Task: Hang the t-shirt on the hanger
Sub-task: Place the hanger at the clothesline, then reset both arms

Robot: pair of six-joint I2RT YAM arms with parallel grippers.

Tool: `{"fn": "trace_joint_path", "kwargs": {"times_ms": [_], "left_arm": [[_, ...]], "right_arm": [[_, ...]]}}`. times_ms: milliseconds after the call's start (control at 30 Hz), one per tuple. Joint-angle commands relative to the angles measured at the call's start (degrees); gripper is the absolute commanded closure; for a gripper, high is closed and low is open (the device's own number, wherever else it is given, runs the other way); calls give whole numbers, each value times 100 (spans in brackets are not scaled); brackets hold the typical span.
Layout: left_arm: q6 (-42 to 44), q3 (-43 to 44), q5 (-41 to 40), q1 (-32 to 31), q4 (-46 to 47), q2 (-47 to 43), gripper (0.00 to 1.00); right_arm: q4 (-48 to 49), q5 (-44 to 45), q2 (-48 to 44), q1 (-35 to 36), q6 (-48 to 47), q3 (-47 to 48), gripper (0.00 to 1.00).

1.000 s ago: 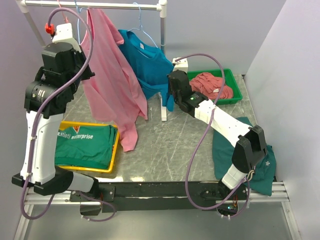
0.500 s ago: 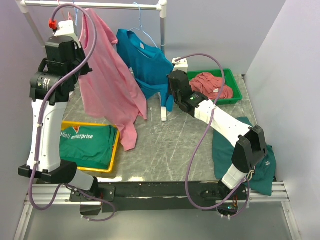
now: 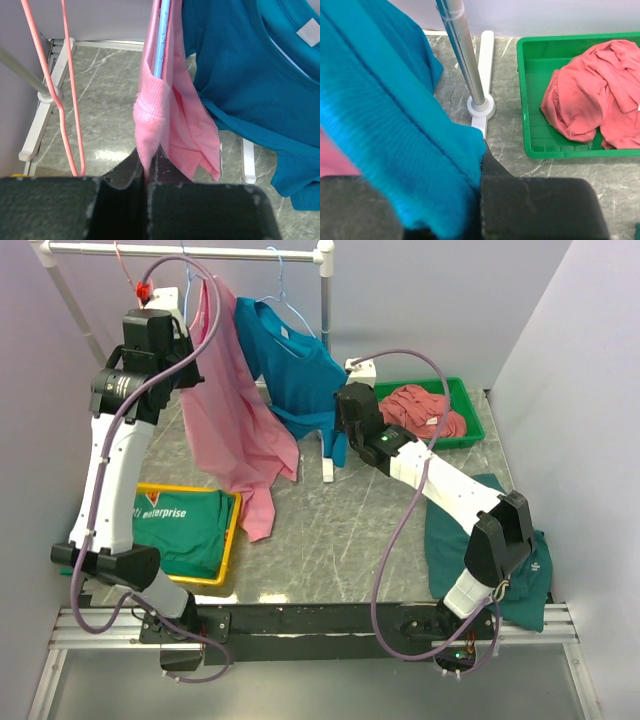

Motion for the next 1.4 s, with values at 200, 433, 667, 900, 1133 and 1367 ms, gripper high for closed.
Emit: {"fn": "trace_joint_path", "kwargs": {"times_ms": [200, 433, 667, 900, 1133, 1367], "left_arm": [[54, -50, 510, 181, 592, 43, 99], [-43, -781, 590, 260, 1042, -318, 80], [-17, -930, 757, 269, 1191, -590, 63], [-26, -904, 967, 269, 1296, -1047, 28], [-437, -1096, 1810, 234, 1638, -1504, 4], [-658, -2105, 1136, -1459, 2121, -1830, 4]], "right_arm": [[108, -101, -663, 5, 181, -300, 95], [64, -250, -874, 120, 226, -370, 85], [-32, -356, -1041, 269, 217, -309, 74], [-103, -540, -1217, 392, 243, -221, 53], [-173, -979, -1524, 480, 375, -186, 27], [-200, -1235, -2419, 612, 594, -510, 12]]}}
